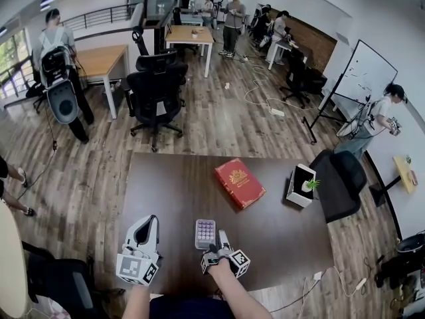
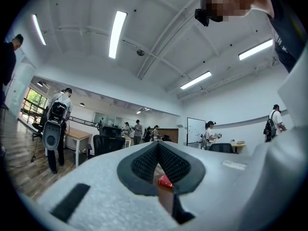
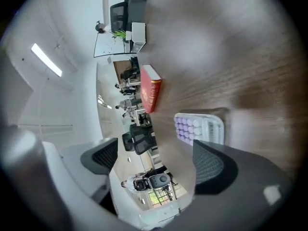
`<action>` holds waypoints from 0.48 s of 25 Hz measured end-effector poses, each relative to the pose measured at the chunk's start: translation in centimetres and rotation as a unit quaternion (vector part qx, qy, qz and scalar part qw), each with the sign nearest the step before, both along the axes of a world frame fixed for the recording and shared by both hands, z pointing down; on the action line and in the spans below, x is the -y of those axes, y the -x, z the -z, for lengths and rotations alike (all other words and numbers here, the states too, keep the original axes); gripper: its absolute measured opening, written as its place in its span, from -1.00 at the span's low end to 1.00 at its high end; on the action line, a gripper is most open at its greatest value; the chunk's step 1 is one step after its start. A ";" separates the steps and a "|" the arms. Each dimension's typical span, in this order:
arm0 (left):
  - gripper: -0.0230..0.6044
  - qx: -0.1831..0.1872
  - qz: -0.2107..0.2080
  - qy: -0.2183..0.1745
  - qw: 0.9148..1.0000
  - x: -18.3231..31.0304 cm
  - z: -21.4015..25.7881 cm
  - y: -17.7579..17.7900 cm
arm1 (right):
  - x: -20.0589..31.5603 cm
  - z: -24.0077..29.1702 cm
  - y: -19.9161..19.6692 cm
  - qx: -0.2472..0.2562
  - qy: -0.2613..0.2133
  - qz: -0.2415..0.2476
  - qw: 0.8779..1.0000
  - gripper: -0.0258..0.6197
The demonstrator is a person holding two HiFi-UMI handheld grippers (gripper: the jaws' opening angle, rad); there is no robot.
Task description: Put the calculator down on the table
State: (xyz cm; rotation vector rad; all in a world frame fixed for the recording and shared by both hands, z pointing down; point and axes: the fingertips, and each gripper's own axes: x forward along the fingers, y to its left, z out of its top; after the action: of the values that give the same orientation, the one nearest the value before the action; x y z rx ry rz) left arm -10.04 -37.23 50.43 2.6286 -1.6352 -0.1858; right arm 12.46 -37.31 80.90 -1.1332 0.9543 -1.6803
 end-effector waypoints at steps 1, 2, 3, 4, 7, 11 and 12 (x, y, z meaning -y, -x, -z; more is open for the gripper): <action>-0.94 0.001 -0.001 0.001 1.000 0.1 -0.1 -0.1 | 0.8 1.5 -0.4 -0.002 -0.019 -0.003 1.000 0.59; -0.94 0.002 -0.002 0.002 1.000 0.1 -0.1 -0.1 | 1.5 3.2 -0.7 -0.005 -0.039 -0.005 0.999 0.59; -0.94 0.001 -0.002 0.003 1.000 0.2 -0.1 -0.2 | 2.2 4.9 -1.0 -0.009 -0.060 -0.007 0.998 0.59; -0.94 0.000 -0.003 0.003 1.000 0.2 -0.1 -0.2 | 2.8 6.8 -1.3 -0.014 -0.081 -0.008 0.997 0.59; -0.94 0.003 -0.006 0.004 1.000 0.3 -0.3 -0.6 | 4.0 12.2 -2.9 -0.035 -0.142 -0.016 0.989 0.59; -0.94 0.008 -0.009 0.004 1.000 0.3 -0.4 -0.9 | 4.9 18.7 -5.3 -0.074 -0.225 -0.025 0.971 0.59; -0.94 0.009 -0.010 0.004 1.000 0.4 -0.5 -0.9 | 5.0 20.3 -5.9 -0.091 -0.246 -0.025 0.965 0.58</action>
State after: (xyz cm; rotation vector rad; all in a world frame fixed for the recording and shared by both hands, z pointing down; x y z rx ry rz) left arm -9.10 -37.58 50.88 2.6467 -1.6120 -0.1556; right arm 18.38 -42.30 60.61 -0.9695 1.3563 -1.2119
